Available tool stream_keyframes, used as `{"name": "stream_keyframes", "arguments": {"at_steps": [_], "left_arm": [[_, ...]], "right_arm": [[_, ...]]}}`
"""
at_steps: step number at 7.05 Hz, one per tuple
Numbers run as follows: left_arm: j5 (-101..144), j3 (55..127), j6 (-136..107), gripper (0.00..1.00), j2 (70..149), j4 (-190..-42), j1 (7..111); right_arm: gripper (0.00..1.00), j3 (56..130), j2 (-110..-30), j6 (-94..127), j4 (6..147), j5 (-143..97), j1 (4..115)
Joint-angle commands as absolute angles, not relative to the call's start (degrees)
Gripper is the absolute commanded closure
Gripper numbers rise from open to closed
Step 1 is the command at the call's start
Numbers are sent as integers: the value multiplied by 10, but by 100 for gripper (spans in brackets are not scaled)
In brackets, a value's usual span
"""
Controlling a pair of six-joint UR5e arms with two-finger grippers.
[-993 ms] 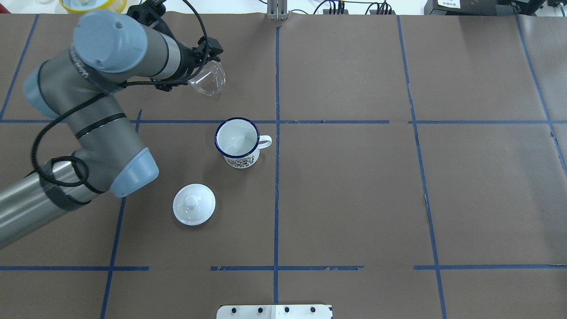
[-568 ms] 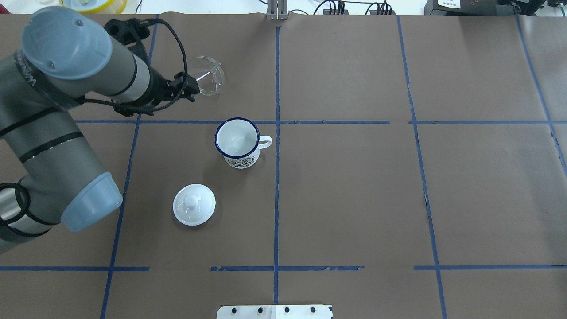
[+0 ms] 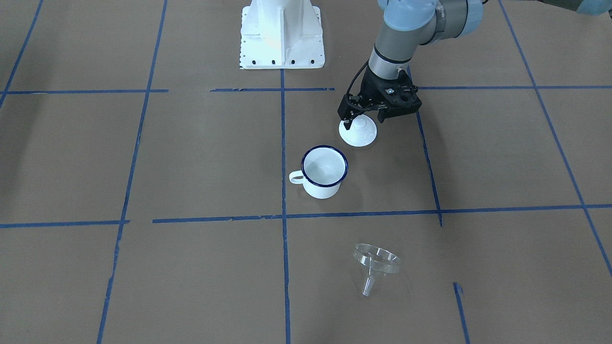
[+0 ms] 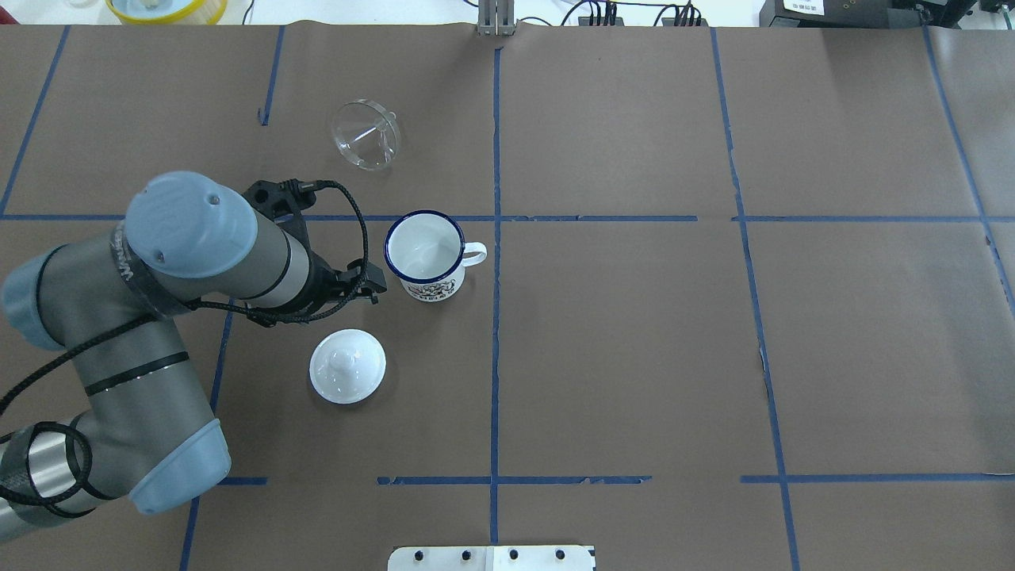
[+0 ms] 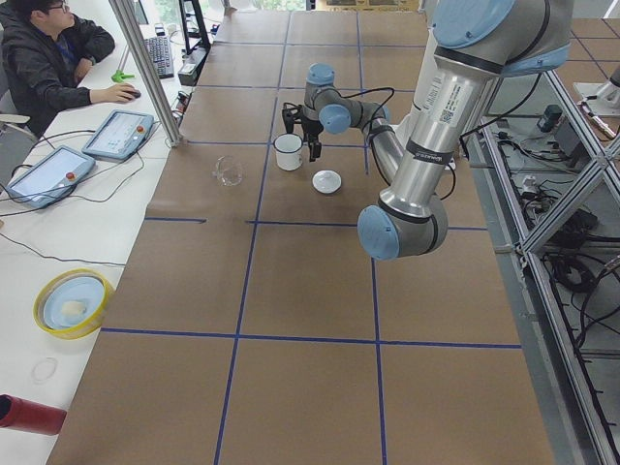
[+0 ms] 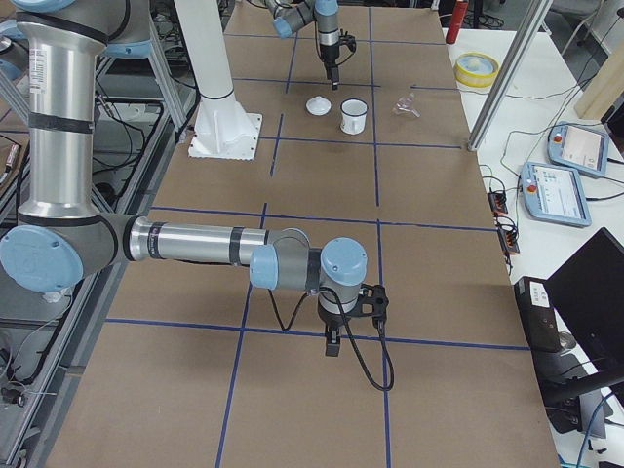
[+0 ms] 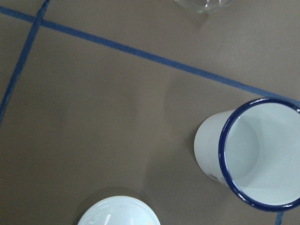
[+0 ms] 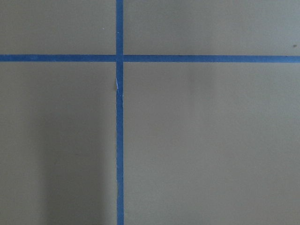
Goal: Remove funnel from cup
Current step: 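Move the left gripper down to the white lid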
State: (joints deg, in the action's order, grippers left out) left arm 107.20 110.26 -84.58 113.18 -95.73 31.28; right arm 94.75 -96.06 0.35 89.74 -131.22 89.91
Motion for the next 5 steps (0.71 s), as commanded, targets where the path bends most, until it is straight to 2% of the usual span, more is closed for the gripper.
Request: {"name": "stream_keyframes", "arguments": {"at_steps": [1, 2, 3, 4, 5], "left_arm": [[1068, 1066, -846, 0, 1119, -987, 283], [1068, 1067, -841, 0, 1118, -986, 280], [1068, 1066, -840, 6, 1118, -984, 279], [1068, 1066, -840, 21, 1118, -983, 279], [1068, 1066, -840, 41, 1118, -981, 279]], "right_arm": [[0, 947, -961, 4, 897, -1312, 899], [0, 947, -961, 4, 897, -1312, 899], [0, 947, -961, 4, 897, -1312, 899], [0, 947, -961, 4, 897, -1312, 899], [0, 947, -961, 4, 897, -1312, 899]]}}
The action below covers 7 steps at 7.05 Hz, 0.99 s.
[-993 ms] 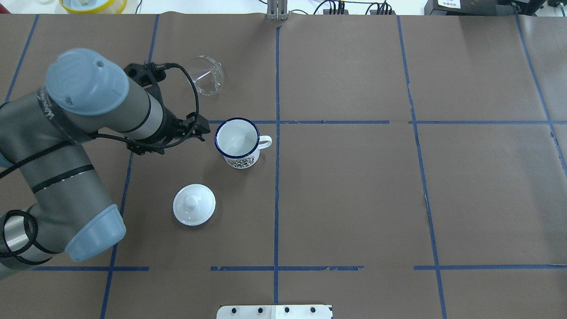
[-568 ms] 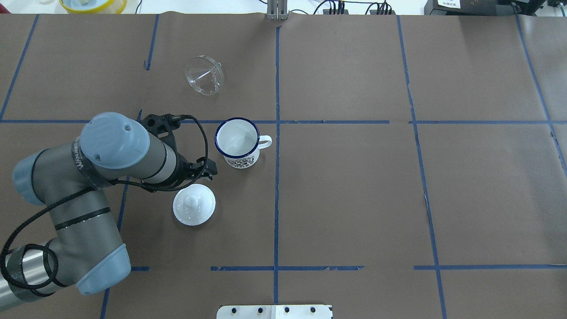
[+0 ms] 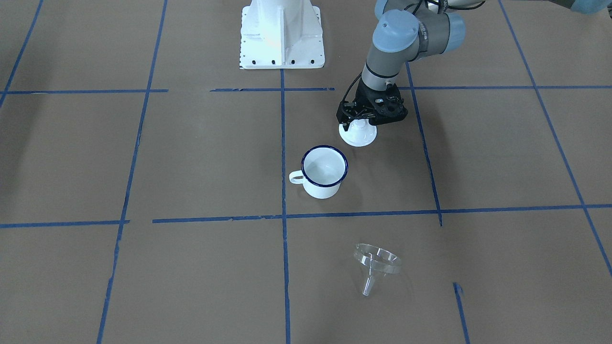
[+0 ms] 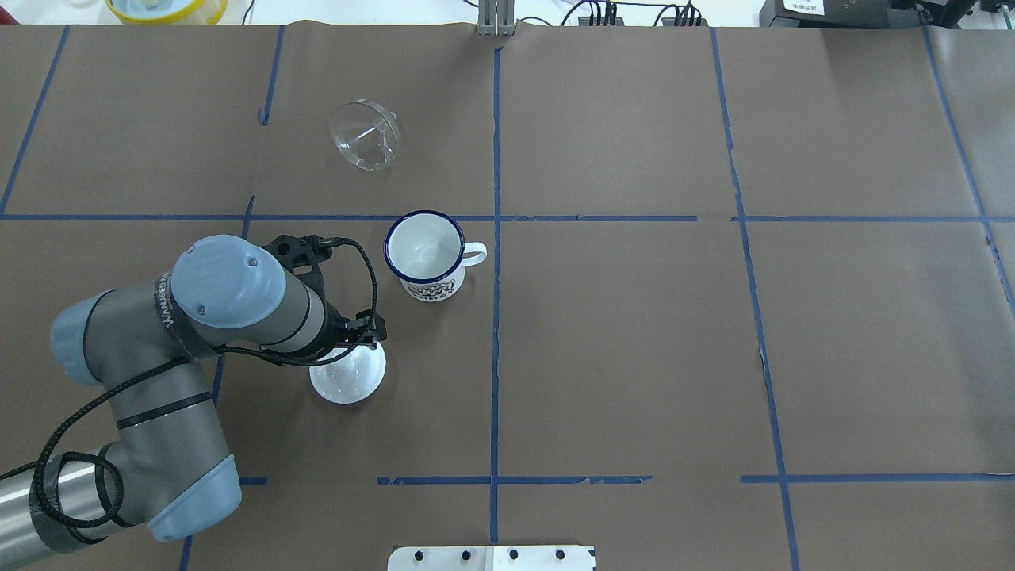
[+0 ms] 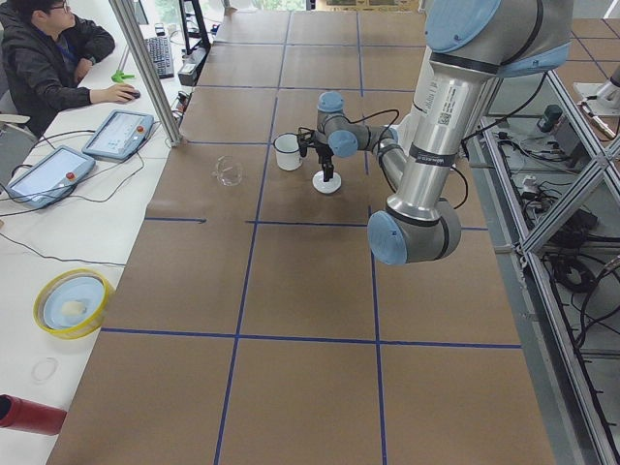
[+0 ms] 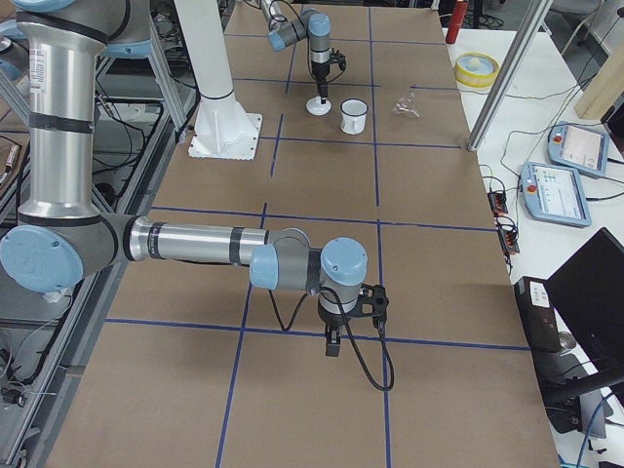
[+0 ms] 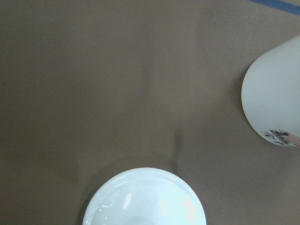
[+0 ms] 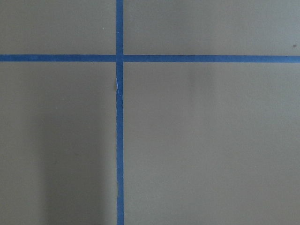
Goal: Remove funnel from cup
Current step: 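Grasp the white lid by its knob with the left gripper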
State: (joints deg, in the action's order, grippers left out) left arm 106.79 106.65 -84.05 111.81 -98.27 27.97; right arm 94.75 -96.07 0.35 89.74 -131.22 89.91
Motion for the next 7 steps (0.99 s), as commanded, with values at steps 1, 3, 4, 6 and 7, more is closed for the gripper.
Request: {"name": "stream_keyframes", "arguments": {"at_steps": [1, 3, 4, 6, 7], "left_arm": [[1068, 1065, -840, 41, 1117, -976, 279], [1068, 1067, -840, 41, 1117, -971, 279], [1068, 1067, -840, 41, 1118, -971, 279], [1068, 1073, -839, 41, 1119, -955, 279], [1068, 1073, -840, 41, 1120, -953, 279]], "right_arm": [[0, 947, -961, 4, 897, -1312, 899], [0, 947, -961, 4, 897, -1312, 899], [0, 947, -961, 4, 897, -1312, 899], [0, 947, -961, 4, 897, -1312, 899], [0, 947, -961, 4, 897, -1312, 899]]}}
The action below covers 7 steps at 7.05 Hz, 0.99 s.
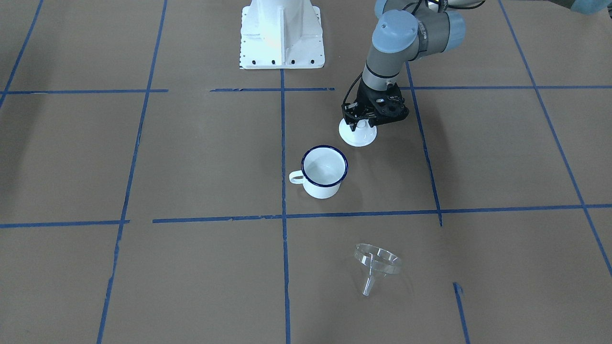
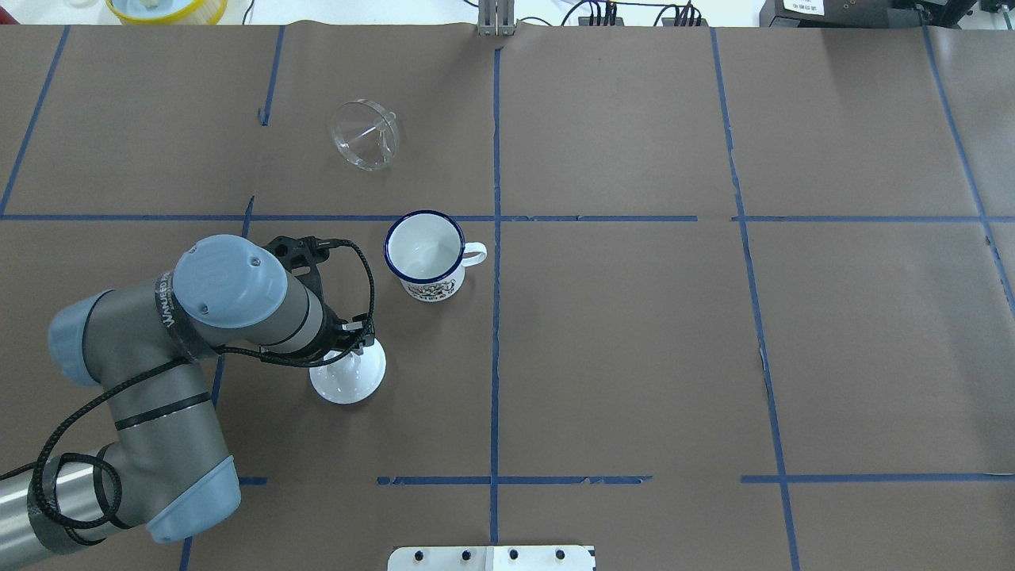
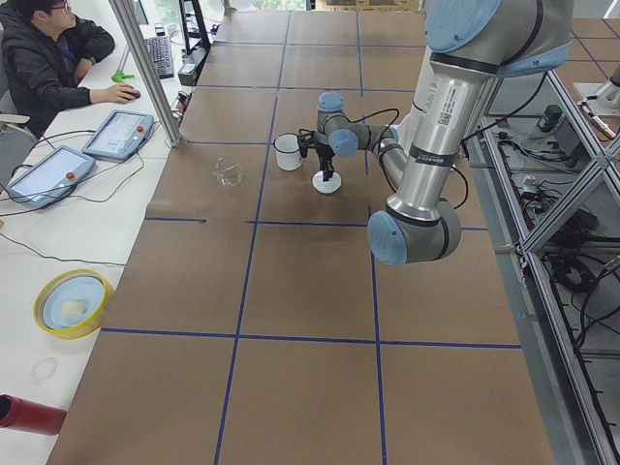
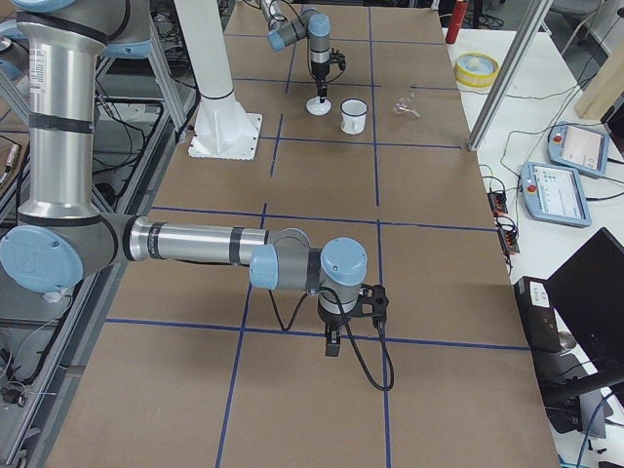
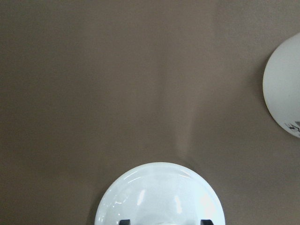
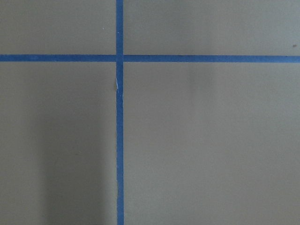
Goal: Remove funnel from cup
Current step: 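Grasp the white lid by its knob with the left gripper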
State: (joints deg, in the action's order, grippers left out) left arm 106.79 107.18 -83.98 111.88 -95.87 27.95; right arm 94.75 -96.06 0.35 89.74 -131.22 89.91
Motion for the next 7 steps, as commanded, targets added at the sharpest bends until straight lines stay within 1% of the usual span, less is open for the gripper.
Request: {"name": "stream_keyframes", "arguments": {"at_steps": [1, 2, 3, 5, 6, 7], "left_arm": [[1068, 1071, -840, 41, 1119, -953, 279], [1069, 1070, -840, 41, 1120, -953, 279], [1069, 1069, -840, 47, 1120, -953, 277], [1070, 1070, -841, 97, 1121, -951, 277], [1070, 1072, -841, 100, 1121, -951, 278], [1070, 1077, -841, 100, 1121, -945, 280]], "right_arm": [[0, 947, -961, 4, 897, -1312, 899], [0, 947, -961, 4, 897, -1312, 899], [0, 947, -961, 4, 897, -1312, 899], [0, 947, -961, 4, 897, -1312, 899], [0, 947, -961, 4, 897, -1312, 899], [0, 947, -961, 4, 897, -1312, 899]]}}
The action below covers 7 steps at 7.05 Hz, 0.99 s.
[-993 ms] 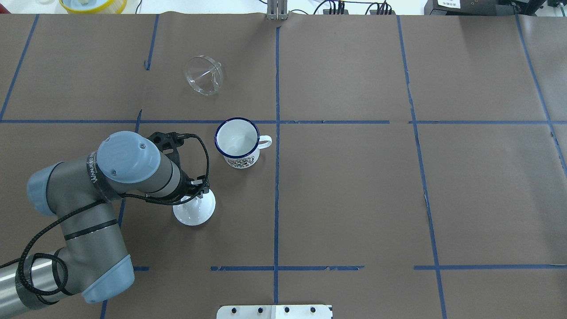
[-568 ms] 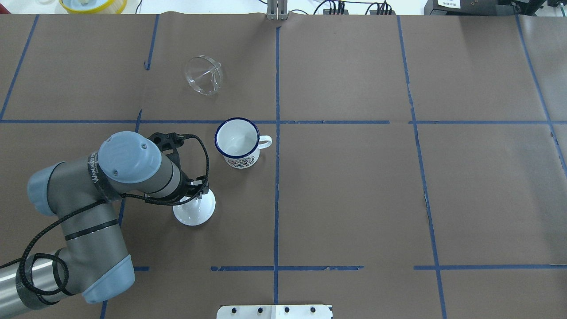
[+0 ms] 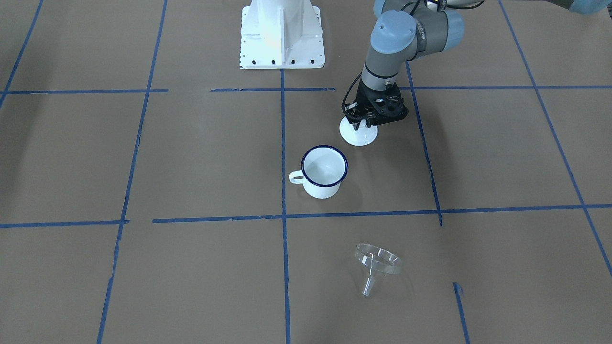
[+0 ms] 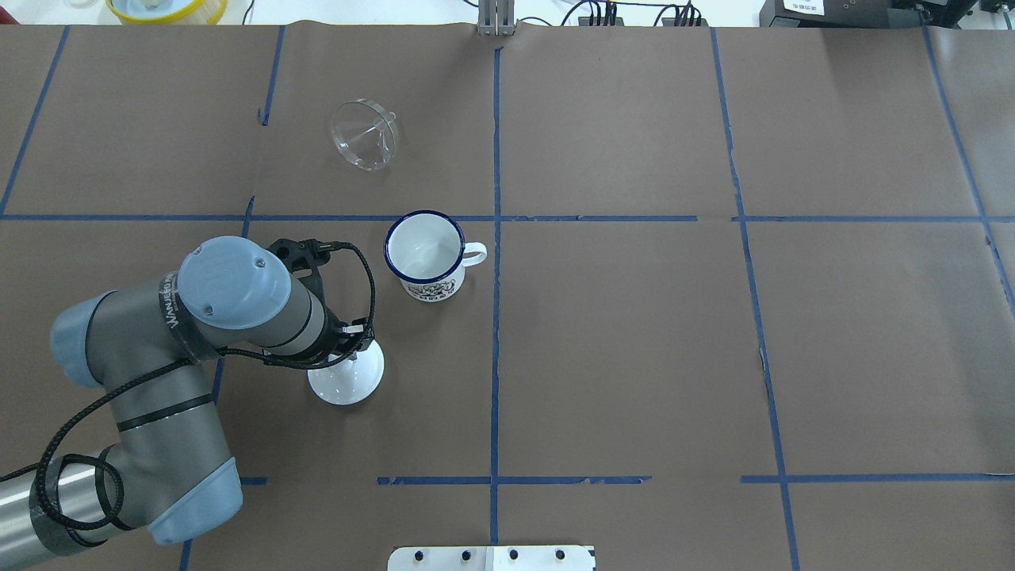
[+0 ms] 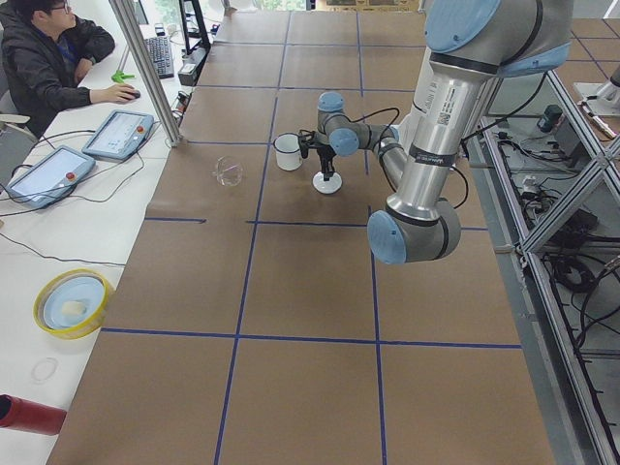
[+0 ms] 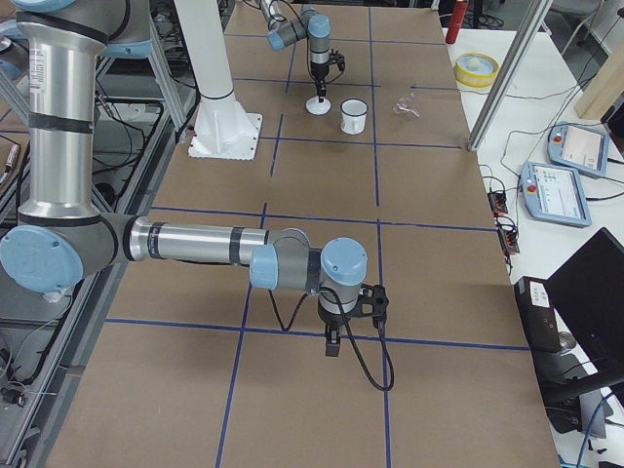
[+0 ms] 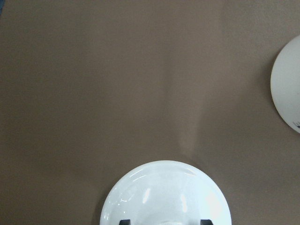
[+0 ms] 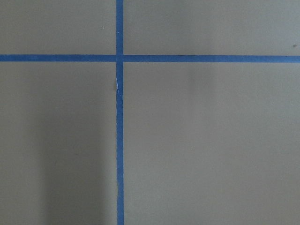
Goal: Remove funnel from cup
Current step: 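Grasp the white lid by its knob with the left gripper, then lift the lid and carry it over the white mug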
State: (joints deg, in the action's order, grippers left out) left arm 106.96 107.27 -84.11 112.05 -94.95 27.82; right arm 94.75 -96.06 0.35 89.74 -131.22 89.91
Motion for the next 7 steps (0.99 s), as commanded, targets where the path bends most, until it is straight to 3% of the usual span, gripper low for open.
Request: {"name": "stream_keyframes", "arguments": {"at_steps": [1, 3, 5, 7], "left_arm": [[1070, 1100, -840, 100, 1128, -893, 282], [1074, 1173, -837, 100, 1159, -788, 295], [1097, 1167, -836, 100, 1249, -704, 339], [1132, 1104, -836, 100, 1313, -703, 387]], "right_arm": [[0, 947, -961, 4, 897, -1312, 899], [0, 947, -961, 4, 897, -1312, 899], [0, 947, -961, 4, 897, -1312, 899], [0, 947, -961, 4, 897, -1312, 899]]}}
